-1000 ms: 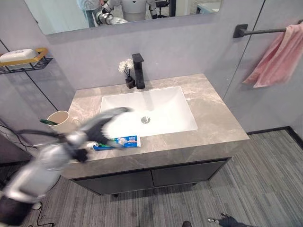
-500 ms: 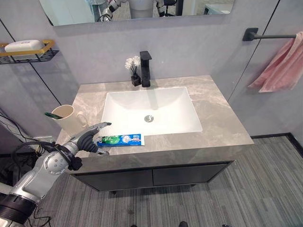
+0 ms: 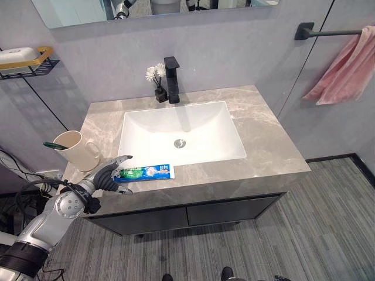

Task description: Put brush and paste in cup on sink, flatten towel.

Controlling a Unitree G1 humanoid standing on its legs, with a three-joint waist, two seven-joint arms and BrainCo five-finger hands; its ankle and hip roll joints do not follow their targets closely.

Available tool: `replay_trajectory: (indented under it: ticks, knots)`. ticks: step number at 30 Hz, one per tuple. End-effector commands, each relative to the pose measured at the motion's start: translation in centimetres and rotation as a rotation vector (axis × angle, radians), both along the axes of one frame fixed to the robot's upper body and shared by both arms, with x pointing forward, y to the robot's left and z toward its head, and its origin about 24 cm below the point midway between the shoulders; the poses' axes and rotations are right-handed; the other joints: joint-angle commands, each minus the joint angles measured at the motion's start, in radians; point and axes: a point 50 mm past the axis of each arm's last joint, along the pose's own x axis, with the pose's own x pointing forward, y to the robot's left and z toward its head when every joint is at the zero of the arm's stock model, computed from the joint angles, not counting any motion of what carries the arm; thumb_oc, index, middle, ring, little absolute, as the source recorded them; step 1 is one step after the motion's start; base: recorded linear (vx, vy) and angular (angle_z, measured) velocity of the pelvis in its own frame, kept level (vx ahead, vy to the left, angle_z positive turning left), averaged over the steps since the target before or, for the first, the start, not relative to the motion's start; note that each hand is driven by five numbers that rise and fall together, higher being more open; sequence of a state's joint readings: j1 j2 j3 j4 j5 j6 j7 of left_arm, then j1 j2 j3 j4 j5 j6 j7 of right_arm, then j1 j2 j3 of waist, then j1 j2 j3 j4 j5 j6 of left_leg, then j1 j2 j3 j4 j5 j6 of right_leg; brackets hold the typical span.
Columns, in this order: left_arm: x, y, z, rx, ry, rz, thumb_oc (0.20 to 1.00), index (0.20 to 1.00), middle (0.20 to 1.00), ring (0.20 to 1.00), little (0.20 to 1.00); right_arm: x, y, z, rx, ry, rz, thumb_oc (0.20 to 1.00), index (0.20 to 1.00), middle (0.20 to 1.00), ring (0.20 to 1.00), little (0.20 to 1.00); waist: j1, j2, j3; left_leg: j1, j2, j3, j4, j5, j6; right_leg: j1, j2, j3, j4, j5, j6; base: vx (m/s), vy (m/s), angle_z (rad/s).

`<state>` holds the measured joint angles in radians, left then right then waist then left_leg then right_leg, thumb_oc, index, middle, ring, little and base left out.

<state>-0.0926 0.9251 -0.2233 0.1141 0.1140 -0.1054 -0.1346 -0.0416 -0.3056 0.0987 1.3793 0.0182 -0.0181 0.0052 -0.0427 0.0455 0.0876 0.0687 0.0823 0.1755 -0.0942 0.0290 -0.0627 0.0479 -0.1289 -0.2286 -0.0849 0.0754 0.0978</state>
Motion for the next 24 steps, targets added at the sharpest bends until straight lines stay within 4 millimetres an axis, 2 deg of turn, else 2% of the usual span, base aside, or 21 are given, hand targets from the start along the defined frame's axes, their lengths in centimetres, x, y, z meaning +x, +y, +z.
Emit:
replay_trajectory:
  ticks: [1,13,15,16,17,24]
  knots:
    - [1.8,-0.3,3.0,0.021,-0.152,-0.015,1.000,1.000,1.000,1.000,1.000,2.0,1.0,0.1,0.008,-0.025,0.054,1.000,1.000,1.000,1.000,1.000,-0.006,-0.042,0.010,-0.007,0.030,0.014,0.007,0.014,-0.018,0.005,-0.053,0.073,0.007,0.047,0.048,0.00,0.000,0.00]
    - [2.1,0.1,1.9,0.030,-0.130,0.031,1.000,1.000,1.000,1.000,1.000,3.2,1.2,0.3,0.008,-0.059,0.073,1.000,1.000,1.000,1.000,1.000,-0.007,-0.047,0.023,-0.015,0.036,0.017,0.007,0.015,-0.020,0.000,-0.048,0.074,0.005,0.044,0.046,0.00,-0.001,0.00]
    - [2.1,-0.1,1.7,0.030,-0.126,0.028,0.711,0.711,0.711,0.711,0.711,3.4,1.3,0.4,0.009,-0.067,0.077,1.000,1.000,1.000,1.000,1.000,-0.007,-0.049,0.027,-0.020,0.036,0.016,0.007,0.017,-0.021,-0.004,-0.046,0.073,0.005,0.043,0.045,0.00,0.000,0.00]
    - [2.2,-0.1,1.6,0.027,-0.125,0.028,0.241,0.241,0.241,0.241,0.241,3.5,1.3,0.4,0.009,-0.070,0.077,1.000,1.000,1.000,1.000,1.000,-0.008,-0.050,0.028,-0.022,0.037,0.017,0.007,0.017,-0.021,-0.007,-0.046,0.075,0.005,0.044,0.045,0.00,0.000,0.00]
    - [2.1,-0.2,1.4,0.027,-0.118,0.025,0.200,0.200,0.200,0.200,0.200,3.6,1.3,0.4,0.010,-0.072,0.079,1.000,1.000,1.000,1.000,1.000,-0.008,-0.051,0.029,-0.024,0.037,0.018,0.007,0.017,-0.021,-0.009,-0.045,0.075,0.004,0.043,0.045,0.00,0.000,0.00]
    - [1.8,-0.9,0.4,0.001,-0.089,0.007,0.200,0.200,0.200,0.200,0.200,3.5,1.5,0.3,0.021,-0.079,0.072,1.000,1.000,1.000,1.000,1.000,-0.010,-0.055,0.031,-0.025,0.040,0.020,0.007,0.014,-0.022,-0.012,-0.044,0.079,0.000,0.044,0.044,0.00,-0.002,0.00]
